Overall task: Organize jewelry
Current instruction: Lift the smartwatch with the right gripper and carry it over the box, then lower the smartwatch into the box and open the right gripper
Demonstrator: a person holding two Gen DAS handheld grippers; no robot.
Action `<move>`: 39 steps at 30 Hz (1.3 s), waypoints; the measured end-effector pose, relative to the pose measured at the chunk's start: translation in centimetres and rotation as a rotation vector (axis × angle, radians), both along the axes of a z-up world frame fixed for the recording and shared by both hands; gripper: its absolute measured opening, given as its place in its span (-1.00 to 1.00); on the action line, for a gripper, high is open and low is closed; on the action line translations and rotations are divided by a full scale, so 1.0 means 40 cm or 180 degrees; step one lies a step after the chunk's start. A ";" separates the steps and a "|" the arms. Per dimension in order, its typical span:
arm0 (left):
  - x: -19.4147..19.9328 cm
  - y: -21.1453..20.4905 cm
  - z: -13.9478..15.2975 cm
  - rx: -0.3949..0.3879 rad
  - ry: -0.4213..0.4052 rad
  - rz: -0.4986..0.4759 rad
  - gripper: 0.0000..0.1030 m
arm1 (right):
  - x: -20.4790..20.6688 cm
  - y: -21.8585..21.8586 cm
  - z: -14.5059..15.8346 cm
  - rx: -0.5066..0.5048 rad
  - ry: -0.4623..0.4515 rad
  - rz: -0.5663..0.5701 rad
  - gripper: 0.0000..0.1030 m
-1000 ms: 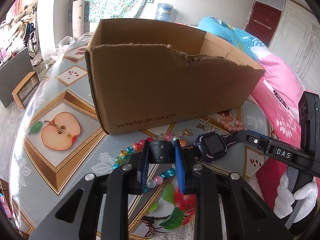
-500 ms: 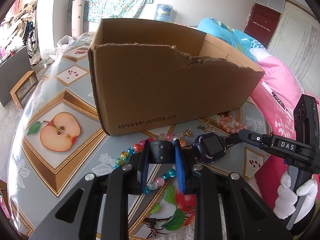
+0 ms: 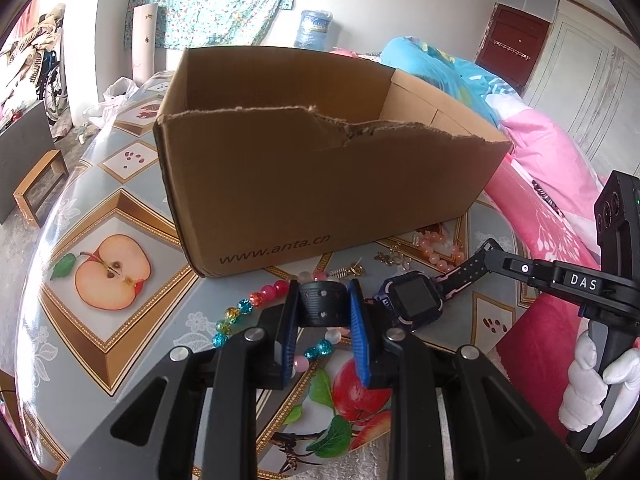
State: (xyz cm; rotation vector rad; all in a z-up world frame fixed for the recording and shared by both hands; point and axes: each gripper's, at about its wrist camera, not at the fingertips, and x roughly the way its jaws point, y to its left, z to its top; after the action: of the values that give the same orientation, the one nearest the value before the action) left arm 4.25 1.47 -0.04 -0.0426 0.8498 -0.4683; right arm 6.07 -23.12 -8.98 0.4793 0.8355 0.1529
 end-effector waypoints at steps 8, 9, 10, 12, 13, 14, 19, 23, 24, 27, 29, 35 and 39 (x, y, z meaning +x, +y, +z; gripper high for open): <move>-0.050 0.011 0.112 -0.0063 -0.0369 -0.0075 -0.56 | -0.060 0.022 0.135 -0.0340 -0.0554 0.0152 -0.93; -0.054 0.014 0.136 -0.0100 -0.0426 -0.0096 -0.56 | -0.066 0.025 0.160 -0.0361 -0.0641 0.0184 -0.93; -0.057 0.015 0.163 -0.0126 -0.0501 -0.0121 -0.56 | -0.068 0.029 0.187 -0.0391 -0.0740 0.0218 -0.93; -0.054 0.017 0.217 -0.0139 -0.0662 -0.0170 -0.56 | -0.055 0.049 0.233 -0.0467 -0.0945 0.0287 -0.93; -0.046 0.014 0.244 -0.0123 -0.0751 -0.0189 -0.56 | -0.048 0.045 0.265 -0.0491 -0.1049 0.0328 -0.94; -0.036 0.012 0.271 -0.0098 -0.0855 -0.0199 -0.56 | -0.032 0.046 0.295 -0.0522 -0.1136 0.0361 -0.94; 0.093 -0.003 0.366 -0.0061 -0.0990 -0.0324 -0.56 | 0.130 0.045 0.382 -0.0587 -0.1154 0.0485 -0.93; 0.282 -0.041 0.340 0.0252 -0.0506 -0.0326 -0.56 | 0.332 0.036 0.363 -0.0487 -0.0683 0.0610 -0.94; 0.329 -0.047 0.321 0.0309 -0.0365 -0.0322 -0.56 | 0.377 0.036 0.350 -0.0474 -0.0543 0.0634 -0.94; 0.452 -0.062 0.251 0.0496 0.0036 -0.0249 -0.56 | 0.493 0.042 0.299 -0.0470 -0.0146 0.0674 -0.93; 0.505 -0.073 0.215 0.0601 0.0184 -0.0237 -0.56 | 0.549 0.052 0.267 -0.0493 0.0063 0.0713 -0.94; 0.566 -0.103 0.183 0.0879 0.0299 -0.0159 -0.36 | 0.616 0.103 0.214 -0.0834 0.0379 0.0829 -0.93; 0.575 -0.112 0.181 0.1038 0.0230 -0.0100 -0.14 | 0.623 0.105 0.204 -0.0969 0.0439 0.0870 -0.86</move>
State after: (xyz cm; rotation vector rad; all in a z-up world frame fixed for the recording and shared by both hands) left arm 27.25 -3.03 7.21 0.2556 0.9901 -0.3546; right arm 30.99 -18.92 -0.81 0.0883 1.0385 0.2416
